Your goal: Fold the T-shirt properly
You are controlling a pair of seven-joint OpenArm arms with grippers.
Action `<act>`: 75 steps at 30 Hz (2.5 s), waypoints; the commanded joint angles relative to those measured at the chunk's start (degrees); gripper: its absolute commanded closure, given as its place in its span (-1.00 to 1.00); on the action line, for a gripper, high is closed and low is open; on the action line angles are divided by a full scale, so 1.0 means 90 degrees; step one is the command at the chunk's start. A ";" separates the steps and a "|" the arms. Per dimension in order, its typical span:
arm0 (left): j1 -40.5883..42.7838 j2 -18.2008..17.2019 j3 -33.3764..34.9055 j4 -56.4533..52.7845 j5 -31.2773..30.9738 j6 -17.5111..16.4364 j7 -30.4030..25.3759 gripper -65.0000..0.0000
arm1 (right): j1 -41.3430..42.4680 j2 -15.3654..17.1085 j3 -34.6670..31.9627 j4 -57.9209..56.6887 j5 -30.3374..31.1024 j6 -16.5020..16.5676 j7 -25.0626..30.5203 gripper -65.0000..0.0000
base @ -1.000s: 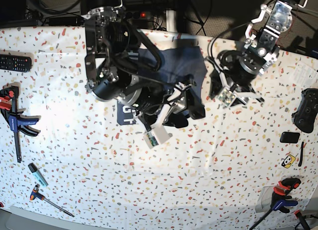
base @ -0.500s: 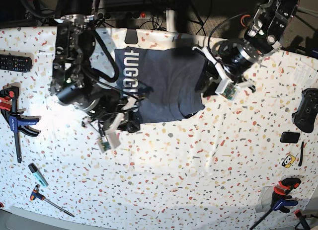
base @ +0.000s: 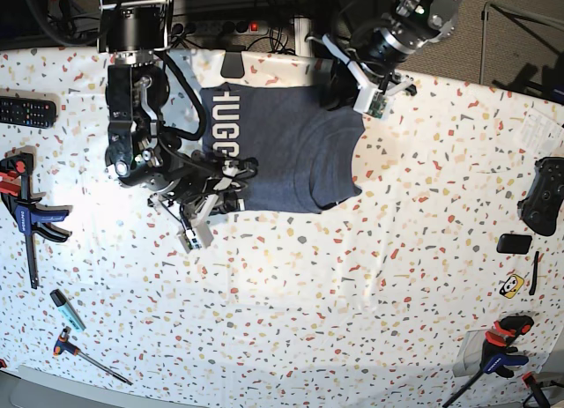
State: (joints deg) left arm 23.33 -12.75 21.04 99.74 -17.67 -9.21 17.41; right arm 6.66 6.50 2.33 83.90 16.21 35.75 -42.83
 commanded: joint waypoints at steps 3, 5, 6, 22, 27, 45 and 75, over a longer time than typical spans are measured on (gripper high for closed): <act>-0.0306 0.0325 0.0002 -0.0381 -0.0036 -0.0058 -0.0175 0.92 | 0.0100 0.0017 -0.0017 -0.0056 0.0017 0.0053 0.0112 1.00; -0.0561 0.0432 0.0002 -0.0665 -0.0039 -0.0051 -0.0129 0.92 | 0.0087 0.0019 -0.0017 -0.0056 -0.0100 0.0053 0.0100 1.00; -0.0707 0.0447 0.0002 -0.0801 -0.0036 -0.0049 -0.0063 0.92 | 0.0087 0.0019 -0.0017 -0.0056 -0.0182 0.0053 0.0070 1.00; -0.3055 0.0379 -0.0505 -0.3266 -0.0600 0.0257 -0.0121 0.92 | -0.1173 0.0265 -0.0017 0.0886 -0.0311 0.0058 0.0629 1.00; -0.3694 0.0432 -0.0500 -0.3665 -0.0595 0.0070 -0.0134 0.92 | -0.1404 -0.0109 -0.0017 0.0933 -0.0308 0.0066 0.0767 1.00; -0.4320 0.0461 -0.0719 -0.3211 -0.0993 -0.0002 0.0697 1.00 | -0.1678 -0.0911 -0.0005 0.2091 -0.0306 0.0175 0.0969 1.00; 0.0401 -0.1039 -0.1015 0.2013 0.0131 0.0262 0.2509 1.00 | -0.5707 -0.0600 0.2603 0.4755 0.0804 0.0299 -0.0075 1.00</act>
State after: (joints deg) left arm 26.96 -21.89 12.23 116.64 -16.32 -6.81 41.10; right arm -44.21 0.93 25.52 125.54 22.61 37.80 -44.77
